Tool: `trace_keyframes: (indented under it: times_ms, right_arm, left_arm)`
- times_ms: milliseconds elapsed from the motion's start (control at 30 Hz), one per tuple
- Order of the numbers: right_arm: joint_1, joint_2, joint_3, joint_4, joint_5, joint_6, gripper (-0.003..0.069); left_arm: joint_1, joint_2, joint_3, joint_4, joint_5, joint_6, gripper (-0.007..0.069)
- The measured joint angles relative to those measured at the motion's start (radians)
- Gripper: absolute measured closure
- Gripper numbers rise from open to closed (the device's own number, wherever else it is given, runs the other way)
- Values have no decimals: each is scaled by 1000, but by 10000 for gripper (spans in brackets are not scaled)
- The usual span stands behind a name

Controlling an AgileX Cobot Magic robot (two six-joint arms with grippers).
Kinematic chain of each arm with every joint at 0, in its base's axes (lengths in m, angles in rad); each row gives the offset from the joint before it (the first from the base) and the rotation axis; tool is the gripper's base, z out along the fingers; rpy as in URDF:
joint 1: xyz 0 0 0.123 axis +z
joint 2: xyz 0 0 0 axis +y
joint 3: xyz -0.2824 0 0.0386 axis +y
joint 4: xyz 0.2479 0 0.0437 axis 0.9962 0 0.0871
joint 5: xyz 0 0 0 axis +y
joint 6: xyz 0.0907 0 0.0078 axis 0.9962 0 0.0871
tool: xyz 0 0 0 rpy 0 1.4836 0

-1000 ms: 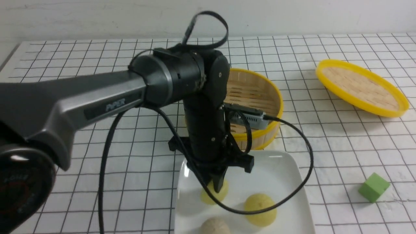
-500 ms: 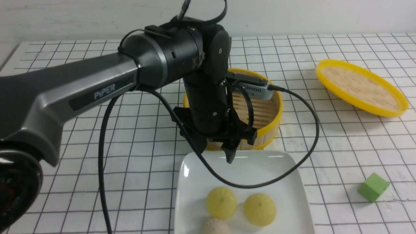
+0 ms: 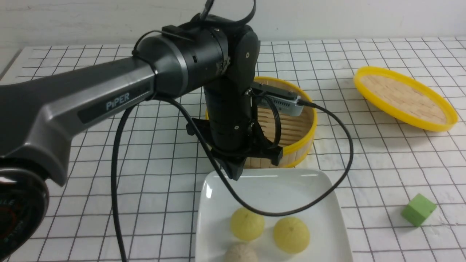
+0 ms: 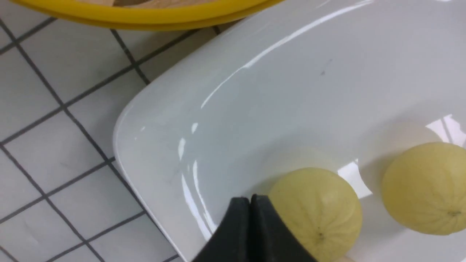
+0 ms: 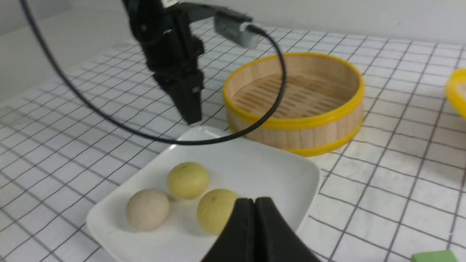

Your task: Put the steamed buns into the plate on the white-black tablecloth.

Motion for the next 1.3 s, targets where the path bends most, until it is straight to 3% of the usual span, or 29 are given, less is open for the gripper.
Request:
trace_keyframes:
  times_ms: [167, 667, 1000, 1167, 1300]
  right_arm:
    - [0, 0, 0, 1, -55, -65, 675]
    - [0, 0, 0, -21, -77, -70, 670]
    - [-13, -11, 0, -21, -77, -70, 664]
    - [-153, -15, 37, -27, -100, -70, 659]
    - [-364, -71, 178, -54, -152, -70, 657]
  left_arm:
    - [0, 0, -1, 1, 0, 2, 622]
    - [0, 0, -1, 88, 0, 7, 622]
    - [0, 0, -2, 194, 0, -91, 617]
    - [0, 0, -2, 204, 0, -124, 615]
    - [-3, -3, -2, 207, 0, -126, 615]
